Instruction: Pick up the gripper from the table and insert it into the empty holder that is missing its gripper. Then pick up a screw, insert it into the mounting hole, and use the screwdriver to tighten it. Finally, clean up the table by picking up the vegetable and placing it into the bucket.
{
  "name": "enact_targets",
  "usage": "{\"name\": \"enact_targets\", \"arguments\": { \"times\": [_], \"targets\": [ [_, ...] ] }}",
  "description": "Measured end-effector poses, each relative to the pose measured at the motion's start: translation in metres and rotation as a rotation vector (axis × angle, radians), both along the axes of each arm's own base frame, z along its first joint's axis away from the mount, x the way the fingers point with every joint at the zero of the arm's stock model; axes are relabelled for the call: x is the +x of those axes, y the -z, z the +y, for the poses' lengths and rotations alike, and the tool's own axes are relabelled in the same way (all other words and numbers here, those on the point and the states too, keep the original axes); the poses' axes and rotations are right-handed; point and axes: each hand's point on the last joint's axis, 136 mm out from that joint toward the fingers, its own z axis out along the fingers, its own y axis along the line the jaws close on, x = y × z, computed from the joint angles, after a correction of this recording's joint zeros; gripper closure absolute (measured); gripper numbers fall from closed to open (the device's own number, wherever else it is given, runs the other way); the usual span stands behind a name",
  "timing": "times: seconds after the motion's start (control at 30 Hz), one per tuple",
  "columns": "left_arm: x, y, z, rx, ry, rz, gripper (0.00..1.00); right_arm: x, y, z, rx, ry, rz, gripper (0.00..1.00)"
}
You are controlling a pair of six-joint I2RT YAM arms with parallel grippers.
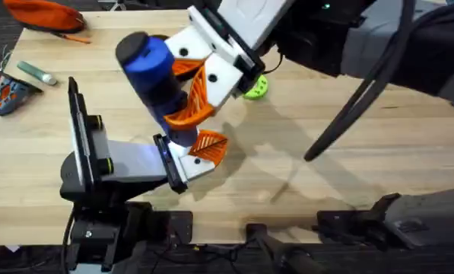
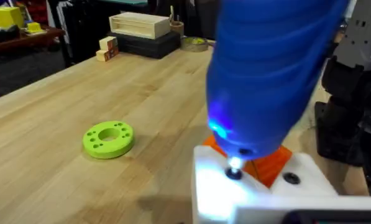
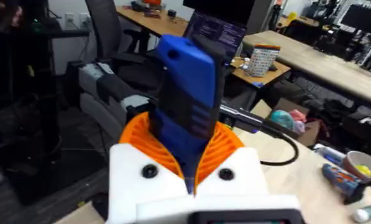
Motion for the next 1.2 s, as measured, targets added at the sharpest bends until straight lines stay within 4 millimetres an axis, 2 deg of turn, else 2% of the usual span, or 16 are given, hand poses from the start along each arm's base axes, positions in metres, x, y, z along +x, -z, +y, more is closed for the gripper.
{"name": "enact_targets", "arguments": {
  "times": [0.2, 0.5, 0.97, 1.1, 1.2],
  "targets": [
    [0.002, 0.000, 0.001, 0.001, -0.010, -0.003, 0.985, 0.014, -0.007, 0.002, 0.019, 0.021, -0.019, 0.995],
    [0.001, 0.000, 0.000, 0.001, -0.005, -0.002, 0.985, 0.024, -0.050, 0.001, 0.067, 0.049, -0.069, 0.995],
    [0.001, 0.000, 0.000, 0.001, -0.005, -0.002, 0.985, 0.032, -0.052, -0.004, -0.030, 0.071, 0.056, 0.995],
    [0.001, 0.000, 0.000, 0.001, -0.005, -0.002, 0.985, 0.050, -0.051, -0.010, -0.079, 0.132, 0.135, 0.995],
    [0.001, 0.000, 0.000, 0.001, -0.005, -0.002, 0.985, 0.072, -0.044, -0.016, -0.140, 0.212, 0.243, 0.995]
  ]
}}
